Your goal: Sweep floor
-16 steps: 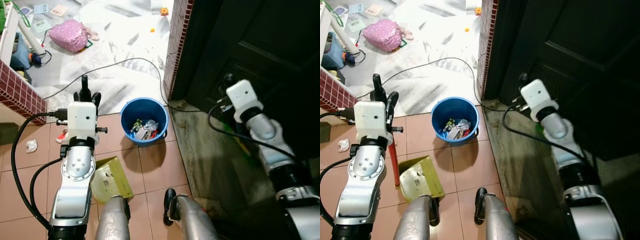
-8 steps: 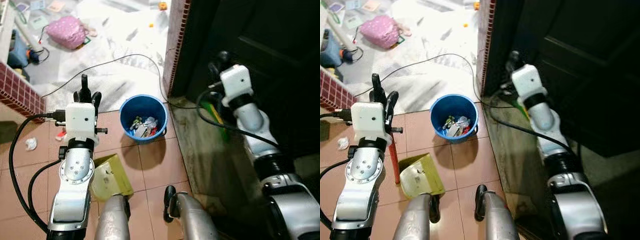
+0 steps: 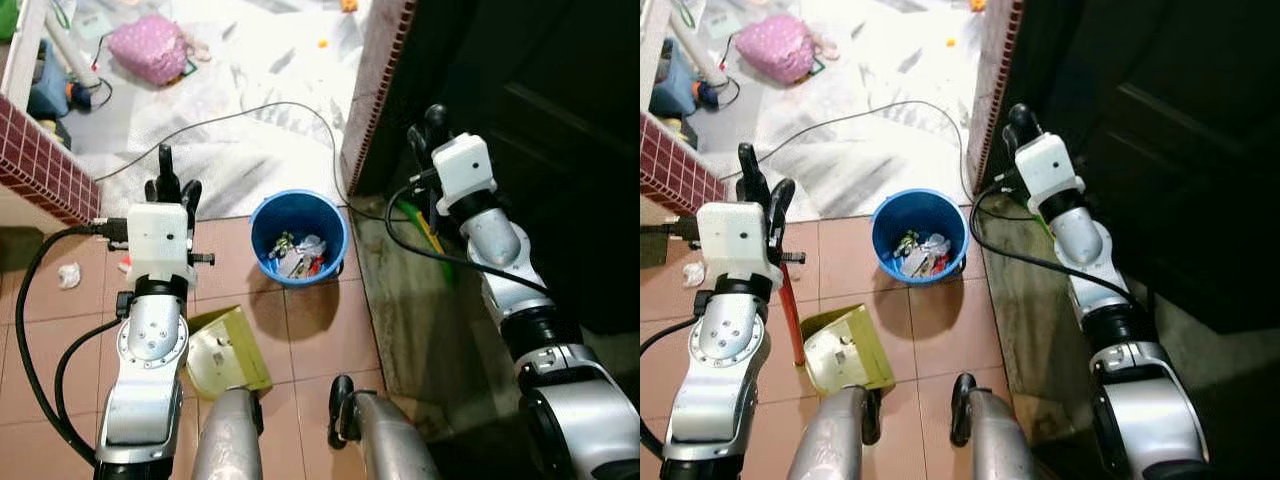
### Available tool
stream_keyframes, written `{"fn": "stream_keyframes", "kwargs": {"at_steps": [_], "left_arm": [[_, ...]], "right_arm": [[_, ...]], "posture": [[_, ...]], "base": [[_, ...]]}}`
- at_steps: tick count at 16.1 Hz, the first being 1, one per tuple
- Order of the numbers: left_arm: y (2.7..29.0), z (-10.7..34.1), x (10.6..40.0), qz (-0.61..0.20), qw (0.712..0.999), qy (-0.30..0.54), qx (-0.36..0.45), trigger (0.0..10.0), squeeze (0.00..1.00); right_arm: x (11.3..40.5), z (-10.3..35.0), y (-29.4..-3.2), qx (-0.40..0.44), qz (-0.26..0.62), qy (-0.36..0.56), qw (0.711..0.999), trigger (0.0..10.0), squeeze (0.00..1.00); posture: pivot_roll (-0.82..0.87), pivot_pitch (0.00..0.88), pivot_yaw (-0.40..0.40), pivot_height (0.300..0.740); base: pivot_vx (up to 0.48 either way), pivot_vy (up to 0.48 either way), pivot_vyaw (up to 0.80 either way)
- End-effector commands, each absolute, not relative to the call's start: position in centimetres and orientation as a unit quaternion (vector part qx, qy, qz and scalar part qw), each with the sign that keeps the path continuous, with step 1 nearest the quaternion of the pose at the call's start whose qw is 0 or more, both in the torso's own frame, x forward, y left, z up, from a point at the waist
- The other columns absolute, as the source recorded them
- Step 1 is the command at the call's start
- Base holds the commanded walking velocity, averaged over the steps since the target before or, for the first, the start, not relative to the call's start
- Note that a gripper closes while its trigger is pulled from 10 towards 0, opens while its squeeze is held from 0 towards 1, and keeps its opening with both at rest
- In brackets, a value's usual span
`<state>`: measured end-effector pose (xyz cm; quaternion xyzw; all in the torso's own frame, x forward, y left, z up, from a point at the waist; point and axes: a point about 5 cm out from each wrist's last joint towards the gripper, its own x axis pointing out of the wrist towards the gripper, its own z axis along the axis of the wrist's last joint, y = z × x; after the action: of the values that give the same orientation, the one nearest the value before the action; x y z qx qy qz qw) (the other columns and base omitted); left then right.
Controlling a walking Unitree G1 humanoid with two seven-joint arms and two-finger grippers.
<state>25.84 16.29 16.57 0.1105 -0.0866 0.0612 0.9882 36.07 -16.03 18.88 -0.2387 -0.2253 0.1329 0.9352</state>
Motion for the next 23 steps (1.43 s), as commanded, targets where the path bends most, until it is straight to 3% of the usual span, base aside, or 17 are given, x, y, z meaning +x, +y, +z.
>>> {"fn": "stream_keyframes", "kwargs": {"at_steps": [1,7,15,19,23], "left_arm": [[16.2,16.0,25.5,0.056,0.990,-0.072,0.104,10.0,0.00],[16.2,16.1,25.7,0.060,0.990,-0.073,0.104,10.0,0.00],[16.5,16.0,26.0,0.073,0.989,-0.072,0.108,10.0,0.00],[16.5,16.1,26.1,0.074,0.988,-0.074,0.109,10.0,0.00],[16.6,16.0,26.4,0.076,0.988,-0.075,0.110,10.0,0.00]], "right_arm": [[36.0,20.0,-15.8,-0.246,0.138,-0.259,0.924,10.0,0.00],[35.9,19.5,-15.4,-0.231,0.157,-0.254,0.926,10.0,0.00],[35.7,18.6,-15.1,-0.200,0.181,-0.232,0.935,10.0,0.00],[35.1,16.3,-14.7,-0.112,0.229,-0.147,0.956,10.0,0.00],[33.7,14.2,-14.1,-0.070,0.323,-0.051,0.943,10.0,0.00]], "posture": [[0.06,0.323,-0.047,0.740],[0.06,0.317,-0.054,0.740],[0.06,0.304,-0.057,0.740],[0.05,0.292,-0.060,0.740],[0.04,0.286,-0.063,0.740]], "base": [[0.289,0.270,0.00],[0.234,0.276,0.00],[0.000,0.000,0.00],[0.000,0.000,0.00],[0.000,0.000,0.00]]}}
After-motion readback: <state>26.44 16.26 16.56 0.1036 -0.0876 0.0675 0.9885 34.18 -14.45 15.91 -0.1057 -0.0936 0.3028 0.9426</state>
